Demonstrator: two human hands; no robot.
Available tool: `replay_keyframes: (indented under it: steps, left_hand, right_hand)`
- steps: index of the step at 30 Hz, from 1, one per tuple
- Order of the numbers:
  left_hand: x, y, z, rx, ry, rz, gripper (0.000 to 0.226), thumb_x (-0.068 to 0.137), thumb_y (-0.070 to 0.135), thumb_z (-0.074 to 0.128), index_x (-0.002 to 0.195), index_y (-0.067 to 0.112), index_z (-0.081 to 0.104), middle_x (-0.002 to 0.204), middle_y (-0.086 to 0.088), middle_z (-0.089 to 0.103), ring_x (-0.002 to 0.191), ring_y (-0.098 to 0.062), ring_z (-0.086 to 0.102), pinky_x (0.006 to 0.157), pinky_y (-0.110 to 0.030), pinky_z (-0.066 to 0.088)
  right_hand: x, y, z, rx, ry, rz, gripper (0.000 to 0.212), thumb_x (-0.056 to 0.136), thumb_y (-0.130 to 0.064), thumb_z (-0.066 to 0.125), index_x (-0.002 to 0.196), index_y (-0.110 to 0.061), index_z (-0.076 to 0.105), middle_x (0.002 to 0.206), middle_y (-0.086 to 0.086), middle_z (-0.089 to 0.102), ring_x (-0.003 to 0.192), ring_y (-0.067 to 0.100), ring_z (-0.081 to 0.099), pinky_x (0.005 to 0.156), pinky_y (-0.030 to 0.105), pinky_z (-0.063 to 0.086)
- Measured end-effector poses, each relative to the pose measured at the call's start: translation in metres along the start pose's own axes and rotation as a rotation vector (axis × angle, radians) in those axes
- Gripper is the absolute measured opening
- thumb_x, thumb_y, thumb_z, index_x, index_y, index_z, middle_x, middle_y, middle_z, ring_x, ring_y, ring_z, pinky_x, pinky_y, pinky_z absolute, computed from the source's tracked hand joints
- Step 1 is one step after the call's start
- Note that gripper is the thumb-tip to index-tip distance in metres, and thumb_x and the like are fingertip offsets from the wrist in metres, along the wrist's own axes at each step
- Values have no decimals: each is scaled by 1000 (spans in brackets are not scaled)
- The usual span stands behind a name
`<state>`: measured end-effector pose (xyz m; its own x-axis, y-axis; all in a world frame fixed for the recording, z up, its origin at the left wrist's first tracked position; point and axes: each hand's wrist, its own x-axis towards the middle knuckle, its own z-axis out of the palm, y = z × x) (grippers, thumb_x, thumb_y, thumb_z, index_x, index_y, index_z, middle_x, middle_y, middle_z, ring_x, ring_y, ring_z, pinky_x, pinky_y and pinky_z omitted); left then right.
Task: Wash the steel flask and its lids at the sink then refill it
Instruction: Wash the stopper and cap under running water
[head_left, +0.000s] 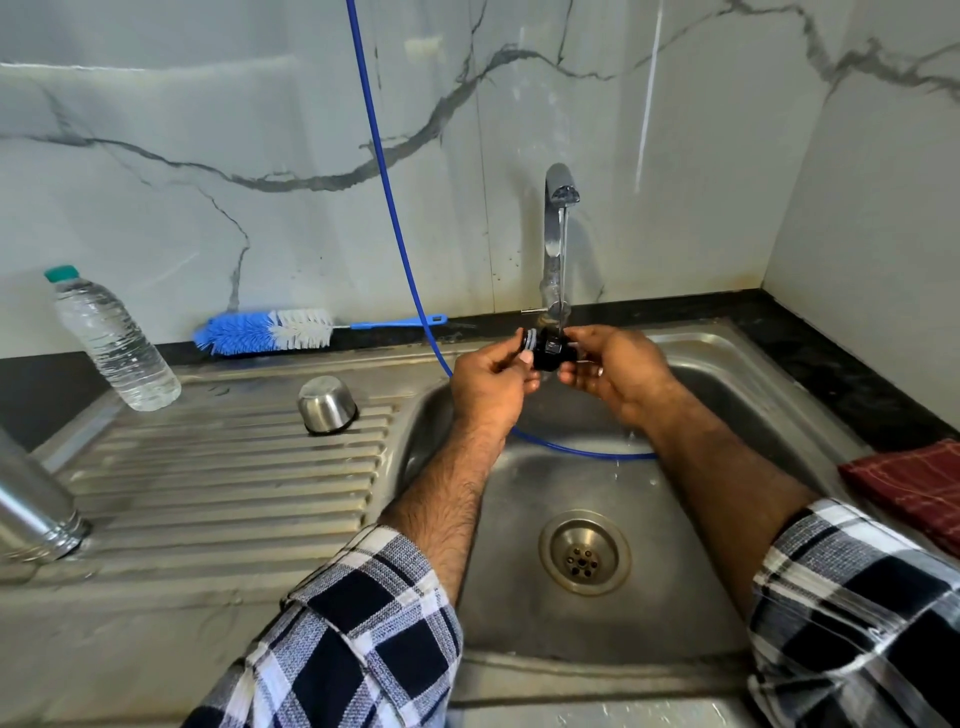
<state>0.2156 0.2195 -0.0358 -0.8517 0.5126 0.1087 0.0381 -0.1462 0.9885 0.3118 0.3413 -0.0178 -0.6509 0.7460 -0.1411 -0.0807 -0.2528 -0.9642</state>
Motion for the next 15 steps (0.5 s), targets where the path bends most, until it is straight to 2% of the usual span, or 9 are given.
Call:
replay_keyframes:
  steps: [1, 3, 5, 7, 10, 12, 15]
  left_hand:
    - [0, 0, -1, 24, 25, 13, 35, 94, -4, 75, 126, 10, 76, 105, 0, 79, 85, -20, 78, 76, -33, 67]
    - [1, -1, -3, 47, 44, 22, 28, 89, -5, 78, 108, 15, 81, 93, 5, 80, 84, -19, 78, 79, -40, 67]
    - [-1, 1, -5, 45, 20, 12, 23, 87, -5, 80, 95, 15, 74, 89, 1, 77, 83, -20, 77, 80, -43, 68]
    - [-5, 5, -4, 29, -25, -8, 27, 87, -1, 83, 102, 11, 64, 97, -10, 74, 86, -26, 78, 77, -41, 68]
    - [-7, 6, -4, 53, -115, -2, 45, 86, 3, 86, 122, 15, 61, 98, -15, 78, 84, -28, 80, 74, -41, 68]
    - [-8, 4, -2, 107, -165, 0, 44, 85, 5, 87, 122, 20, 68, 96, -10, 80, 85, -26, 80, 75, -41, 68]
    - [-9, 0, 0, 209, -177, 5, 34, 79, 10, 93, 103, 24, 74, 91, 2, 80, 85, -16, 78, 78, -40, 68]
  right_hand:
    - [0, 0, -1, 22, -28, 14, 15, 104, -14, 62, 113, -7, 73, 107, 17, 76, 80, 22, 70, 74, 34, 61]
    - [0, 1, -4, -24, -79, -10, 14, 99, -9, 69, 113, -10, 73, 111, 16, 76, 88, 22, 70, 76, 33, 60]
    - [1, 0, -5, -62, -80, -53, 20, 92, -3, 76, 110, -12, 76, 113, 13, 78, 96, 23, 72, 76, 30, 60]
    - [2, 0, -6, -61, -28, -76, 24, 83, -15, 87, 105, -11, 77, 106, 10, 80, 94, 22, 73, 77, 30, 60]
    - [0, -1, -7, -112, 37, -130, 48, 67, -45, 93, 99, -12, 80, 98, 9, 81, 82, 18, 69, 75, 34, 58]
    - [-2, -2, -8, -148, 38, -169, 41, 74, -49, 89, 98, -16, 81, 96, 3, 82, 86, 17, 73, 75, 35, 57]
    - [-5, -5, -8, -95, -3, -163, 22, 92, -36, 80, 99, -15, 81, 99, 5, 82, 99, 23, 78, 86, 38, 62]
